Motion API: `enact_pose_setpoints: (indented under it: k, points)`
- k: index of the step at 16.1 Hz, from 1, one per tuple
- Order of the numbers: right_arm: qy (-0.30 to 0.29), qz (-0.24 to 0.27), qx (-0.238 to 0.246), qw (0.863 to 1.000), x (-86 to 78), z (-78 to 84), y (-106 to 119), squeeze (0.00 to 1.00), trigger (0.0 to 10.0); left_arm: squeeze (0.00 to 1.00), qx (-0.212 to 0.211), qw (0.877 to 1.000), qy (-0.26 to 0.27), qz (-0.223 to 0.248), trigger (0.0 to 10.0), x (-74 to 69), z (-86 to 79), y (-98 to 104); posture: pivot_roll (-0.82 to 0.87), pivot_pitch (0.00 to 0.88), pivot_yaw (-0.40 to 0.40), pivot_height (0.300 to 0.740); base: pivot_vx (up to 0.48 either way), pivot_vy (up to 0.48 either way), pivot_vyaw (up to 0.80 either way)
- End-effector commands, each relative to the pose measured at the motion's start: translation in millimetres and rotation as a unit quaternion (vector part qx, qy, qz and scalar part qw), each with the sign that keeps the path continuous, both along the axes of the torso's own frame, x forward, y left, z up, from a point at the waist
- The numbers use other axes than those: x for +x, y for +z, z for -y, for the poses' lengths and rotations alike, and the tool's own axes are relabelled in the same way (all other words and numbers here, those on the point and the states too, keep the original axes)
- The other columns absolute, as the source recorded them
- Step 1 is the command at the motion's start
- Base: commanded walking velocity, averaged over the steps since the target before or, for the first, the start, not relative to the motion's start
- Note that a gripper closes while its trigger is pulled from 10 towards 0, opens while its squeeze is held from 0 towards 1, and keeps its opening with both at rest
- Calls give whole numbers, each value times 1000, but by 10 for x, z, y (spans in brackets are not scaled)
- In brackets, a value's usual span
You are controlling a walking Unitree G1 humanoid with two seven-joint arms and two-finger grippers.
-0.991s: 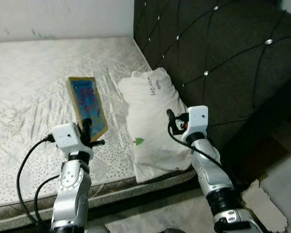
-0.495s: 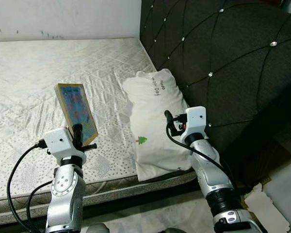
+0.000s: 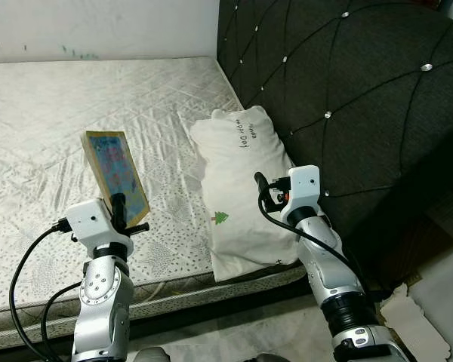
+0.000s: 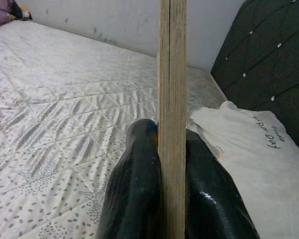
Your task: Clean up the room
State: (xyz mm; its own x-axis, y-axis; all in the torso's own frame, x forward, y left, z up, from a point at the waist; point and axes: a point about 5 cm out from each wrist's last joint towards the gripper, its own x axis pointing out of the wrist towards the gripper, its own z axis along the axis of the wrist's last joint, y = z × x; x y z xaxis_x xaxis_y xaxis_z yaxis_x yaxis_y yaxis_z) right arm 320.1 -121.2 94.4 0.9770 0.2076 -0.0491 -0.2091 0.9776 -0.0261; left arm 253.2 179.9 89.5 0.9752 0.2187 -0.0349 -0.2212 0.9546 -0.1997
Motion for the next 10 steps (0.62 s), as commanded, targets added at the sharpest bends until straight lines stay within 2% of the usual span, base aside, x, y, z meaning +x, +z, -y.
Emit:
enact_pose_setpoints:
  k: [1,7,10]
  points:
    - [-3,5,0,1000,5,50,41,0,10000,0,9,1000,5,24,10000,17,-1,115,96,13,-61,740,0,0,0]
    - [1,4,0,1000,3,56,46,0,10000,0,3,1000,13,22,10000,6,-10,104,92,20,-66,740,0,0,0]
    - [4,5,0,1000,8,46,52,0,10000,0,0,1000,17,21,10000,5,-14,101,92,20,-66,705,0,0,0]
